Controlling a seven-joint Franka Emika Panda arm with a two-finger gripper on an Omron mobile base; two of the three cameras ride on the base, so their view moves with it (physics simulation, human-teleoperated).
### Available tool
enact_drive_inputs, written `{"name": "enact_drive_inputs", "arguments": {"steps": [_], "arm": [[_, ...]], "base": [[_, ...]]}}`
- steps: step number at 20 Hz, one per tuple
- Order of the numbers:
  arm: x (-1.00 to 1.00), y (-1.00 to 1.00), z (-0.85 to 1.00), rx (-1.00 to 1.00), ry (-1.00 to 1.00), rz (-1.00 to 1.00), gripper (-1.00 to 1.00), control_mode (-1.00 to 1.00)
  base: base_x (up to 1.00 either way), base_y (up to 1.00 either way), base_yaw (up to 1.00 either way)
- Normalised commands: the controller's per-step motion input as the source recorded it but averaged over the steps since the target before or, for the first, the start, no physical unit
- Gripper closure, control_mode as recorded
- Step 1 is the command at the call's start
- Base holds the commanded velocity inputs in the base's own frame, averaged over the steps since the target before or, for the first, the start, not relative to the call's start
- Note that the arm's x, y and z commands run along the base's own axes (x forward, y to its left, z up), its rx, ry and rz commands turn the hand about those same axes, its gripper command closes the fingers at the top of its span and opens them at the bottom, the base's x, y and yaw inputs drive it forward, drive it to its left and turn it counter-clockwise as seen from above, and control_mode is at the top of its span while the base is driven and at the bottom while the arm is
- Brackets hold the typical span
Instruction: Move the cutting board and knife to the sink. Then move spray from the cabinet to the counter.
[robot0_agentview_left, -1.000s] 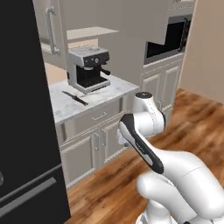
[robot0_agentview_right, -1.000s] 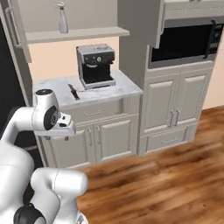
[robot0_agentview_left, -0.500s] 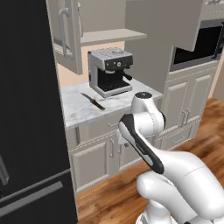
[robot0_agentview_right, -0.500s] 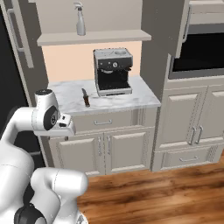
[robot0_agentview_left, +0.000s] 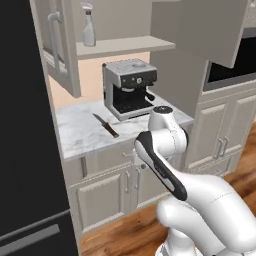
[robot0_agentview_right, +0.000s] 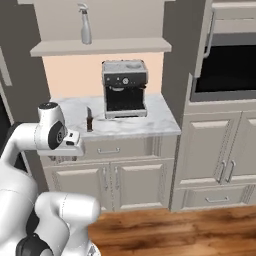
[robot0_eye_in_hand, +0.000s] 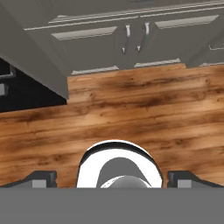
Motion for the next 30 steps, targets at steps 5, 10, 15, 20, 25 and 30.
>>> {"name": "enact_drive_inputs", "arguments": {"steps": [5, 10, 15, 20, 25, 30], "arm": [[0.00, 0.00, 0.00, 0.00, 0.00, 0.00, -1.00, 1.00], [0.00, 0.00, 0.00, 0.00, 0.00, 0.00, -1.00, 1.00], [0.00, 0.00, 0.00, 0.00, 0.00, 0.00, -1.00, 1.00], [0.00, 0.00, 0.00, 0.00, 0.00, 0.00, -1.00, 1.00], [0.00, 0.00, 0.00, 0.00, 0.00, 0.00, -1.00, 1.00], [0.00, 0.00, 0.00, 0.00, 0.00, 0.00, -1.00, 1.00]], "base": [[0.62, -0.35, 0.23], [0.61, -0.32, 0.25], [0.62, -0.29, 0.25], [0.71, -0.21, 0.23], [0.70, -0.16, 0.15], [0.35, -0.05, 0.07]]}}
